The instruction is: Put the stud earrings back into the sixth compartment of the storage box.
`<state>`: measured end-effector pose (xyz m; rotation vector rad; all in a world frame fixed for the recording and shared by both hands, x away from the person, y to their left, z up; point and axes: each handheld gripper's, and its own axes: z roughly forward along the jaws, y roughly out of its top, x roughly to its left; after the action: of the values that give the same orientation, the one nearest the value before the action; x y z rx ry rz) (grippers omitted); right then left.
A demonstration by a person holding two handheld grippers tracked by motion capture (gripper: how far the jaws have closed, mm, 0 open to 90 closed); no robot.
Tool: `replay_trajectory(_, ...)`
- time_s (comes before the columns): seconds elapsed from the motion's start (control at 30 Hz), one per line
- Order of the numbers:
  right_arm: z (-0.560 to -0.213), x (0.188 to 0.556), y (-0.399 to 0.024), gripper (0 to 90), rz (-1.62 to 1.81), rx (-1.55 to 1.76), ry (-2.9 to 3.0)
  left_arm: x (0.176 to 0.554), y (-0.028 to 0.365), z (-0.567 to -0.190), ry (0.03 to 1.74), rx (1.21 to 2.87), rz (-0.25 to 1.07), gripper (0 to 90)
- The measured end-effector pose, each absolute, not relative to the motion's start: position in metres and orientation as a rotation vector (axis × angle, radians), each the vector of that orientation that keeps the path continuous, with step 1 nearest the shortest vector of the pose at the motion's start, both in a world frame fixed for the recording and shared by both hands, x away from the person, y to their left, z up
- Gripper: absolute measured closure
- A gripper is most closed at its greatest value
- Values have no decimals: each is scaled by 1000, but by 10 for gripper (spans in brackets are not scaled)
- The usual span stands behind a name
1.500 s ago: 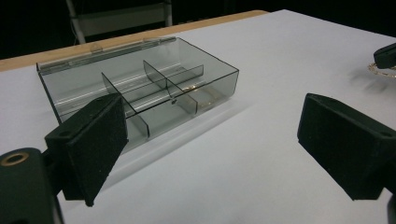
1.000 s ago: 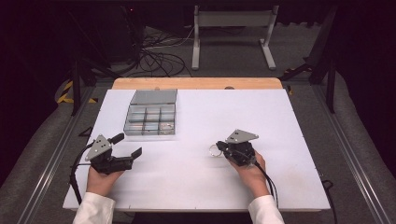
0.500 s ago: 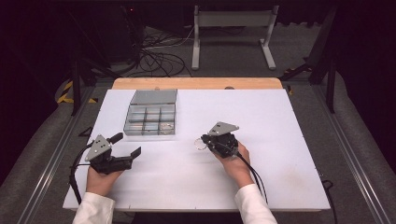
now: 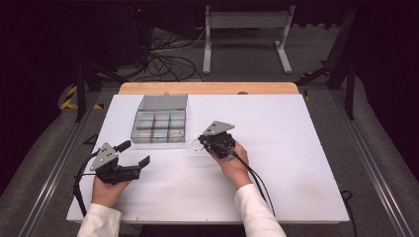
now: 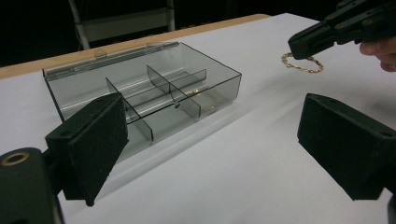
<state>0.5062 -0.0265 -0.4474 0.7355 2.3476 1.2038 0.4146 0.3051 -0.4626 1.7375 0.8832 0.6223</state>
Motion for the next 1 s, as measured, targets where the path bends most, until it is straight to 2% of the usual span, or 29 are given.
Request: replay_trajectory(1.0, -442, 551, 55, 874, 1239, 711, 2339, 416, 306, -462, 875, 1734, 620, 106)
